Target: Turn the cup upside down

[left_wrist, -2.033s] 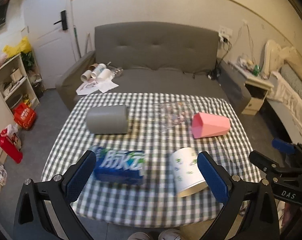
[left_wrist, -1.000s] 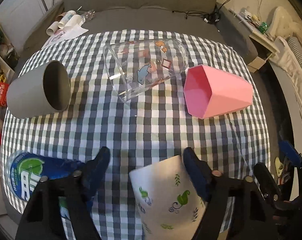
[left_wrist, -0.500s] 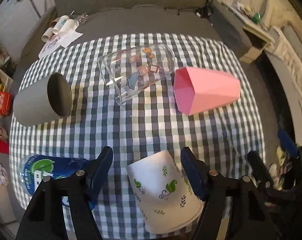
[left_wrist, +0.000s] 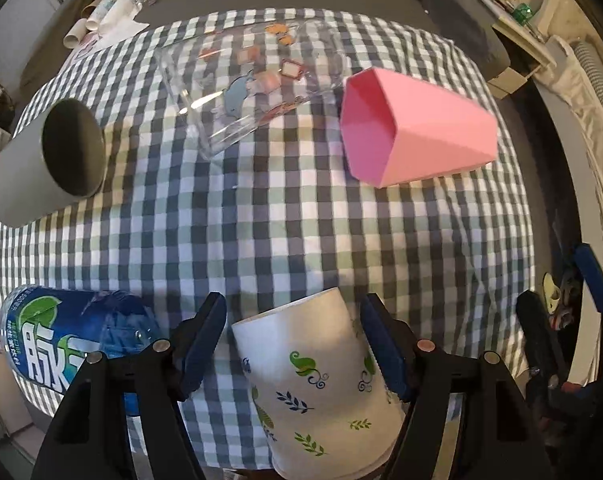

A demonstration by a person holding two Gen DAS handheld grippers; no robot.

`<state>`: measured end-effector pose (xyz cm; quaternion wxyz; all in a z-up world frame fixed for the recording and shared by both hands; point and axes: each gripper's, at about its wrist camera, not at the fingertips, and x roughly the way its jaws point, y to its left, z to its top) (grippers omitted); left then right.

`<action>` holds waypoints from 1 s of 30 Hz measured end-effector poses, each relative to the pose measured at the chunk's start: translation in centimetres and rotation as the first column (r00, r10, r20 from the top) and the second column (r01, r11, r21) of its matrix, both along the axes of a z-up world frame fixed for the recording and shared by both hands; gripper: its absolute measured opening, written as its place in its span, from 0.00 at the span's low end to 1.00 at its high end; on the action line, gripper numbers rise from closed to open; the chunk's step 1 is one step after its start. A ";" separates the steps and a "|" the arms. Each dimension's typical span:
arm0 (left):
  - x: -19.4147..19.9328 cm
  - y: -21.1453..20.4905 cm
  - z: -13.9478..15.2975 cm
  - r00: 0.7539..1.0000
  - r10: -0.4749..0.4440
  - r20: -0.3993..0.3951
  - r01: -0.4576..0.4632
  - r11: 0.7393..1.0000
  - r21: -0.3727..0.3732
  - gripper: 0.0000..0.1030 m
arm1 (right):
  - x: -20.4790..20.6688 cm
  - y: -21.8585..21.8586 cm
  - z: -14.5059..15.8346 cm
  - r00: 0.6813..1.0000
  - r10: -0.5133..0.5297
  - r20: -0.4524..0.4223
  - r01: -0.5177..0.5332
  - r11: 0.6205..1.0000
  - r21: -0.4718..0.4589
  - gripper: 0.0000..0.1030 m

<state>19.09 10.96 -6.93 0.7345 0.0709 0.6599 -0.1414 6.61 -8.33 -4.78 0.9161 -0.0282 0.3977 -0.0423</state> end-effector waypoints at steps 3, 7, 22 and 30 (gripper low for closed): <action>0.2 -0.6 0.9 1.000 -0.013 0.027 0.013 1.000 -0.018 0.60 | 0.0 0.1 -0.1 1.000 0.004 0.000 -0.004 1.000 -0.001 0.87; 0.4 -0.8 2.5 0.997 -0.022 0.068 0.023 0.999 -0.027 0.60 | -0.1 -0.1 0.0 1.000 -0.002 0.006 0.002 1.000 -0.002 0.87; -0.8 -0.7 8.0 0.856 -0.022 0.516 0.045 0.999 -0.031 0.59 | -0.6 -0.7 0.5 0.998 -0.036 0.050 0.035 0.999 0.007 0.87; -0.8 -0.4 5.1 0.810 -0.036 0.585 0.072 0.997 -0.037 0.60 | -0.5 -0.6 -0.2 0.999 -0.031 0.034 0.031 1.000 0.003 0.87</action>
